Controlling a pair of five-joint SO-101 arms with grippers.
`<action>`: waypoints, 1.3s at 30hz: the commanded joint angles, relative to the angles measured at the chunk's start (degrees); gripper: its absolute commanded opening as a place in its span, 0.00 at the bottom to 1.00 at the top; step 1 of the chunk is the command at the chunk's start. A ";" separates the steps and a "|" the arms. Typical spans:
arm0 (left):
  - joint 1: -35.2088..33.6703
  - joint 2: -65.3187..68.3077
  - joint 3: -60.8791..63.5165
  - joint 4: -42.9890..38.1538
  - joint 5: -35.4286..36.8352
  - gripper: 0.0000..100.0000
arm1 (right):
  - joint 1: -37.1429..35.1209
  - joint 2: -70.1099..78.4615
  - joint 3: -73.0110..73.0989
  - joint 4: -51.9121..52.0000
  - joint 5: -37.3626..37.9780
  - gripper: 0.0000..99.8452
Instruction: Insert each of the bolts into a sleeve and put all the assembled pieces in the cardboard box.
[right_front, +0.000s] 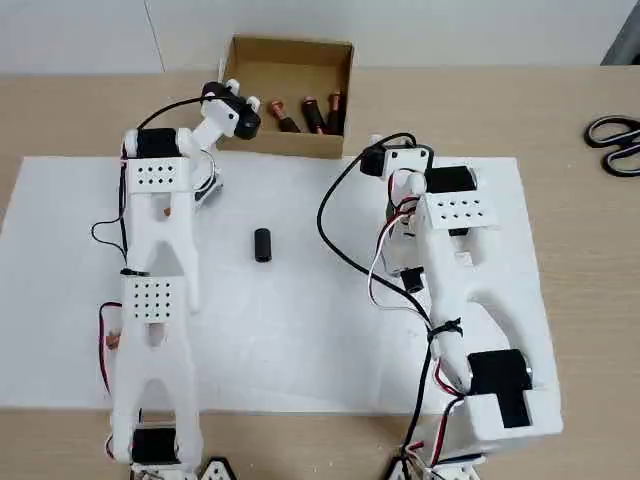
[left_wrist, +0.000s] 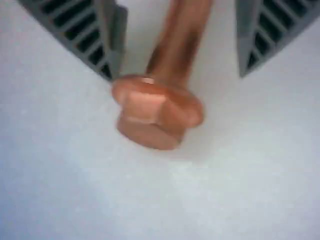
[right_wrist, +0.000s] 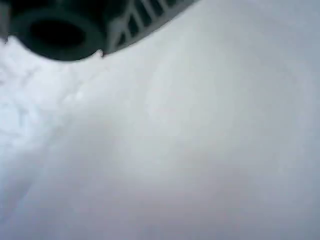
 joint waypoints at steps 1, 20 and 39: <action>0.00 0.26 0.57 0.18 1.76 0.06 | 0.04 -3.30 -2.20 -0.22 0.18 0.00; 3.25 -8.44 0.66 1.14 11.96 0.01 | 0.04 -3.38 -2.20 -0.22 0.18 0.00; 3.25 -33.14 7.78 1.32 29.63 0.01 | 0.13 -3.65 -2.46 0.22 0.18 0.00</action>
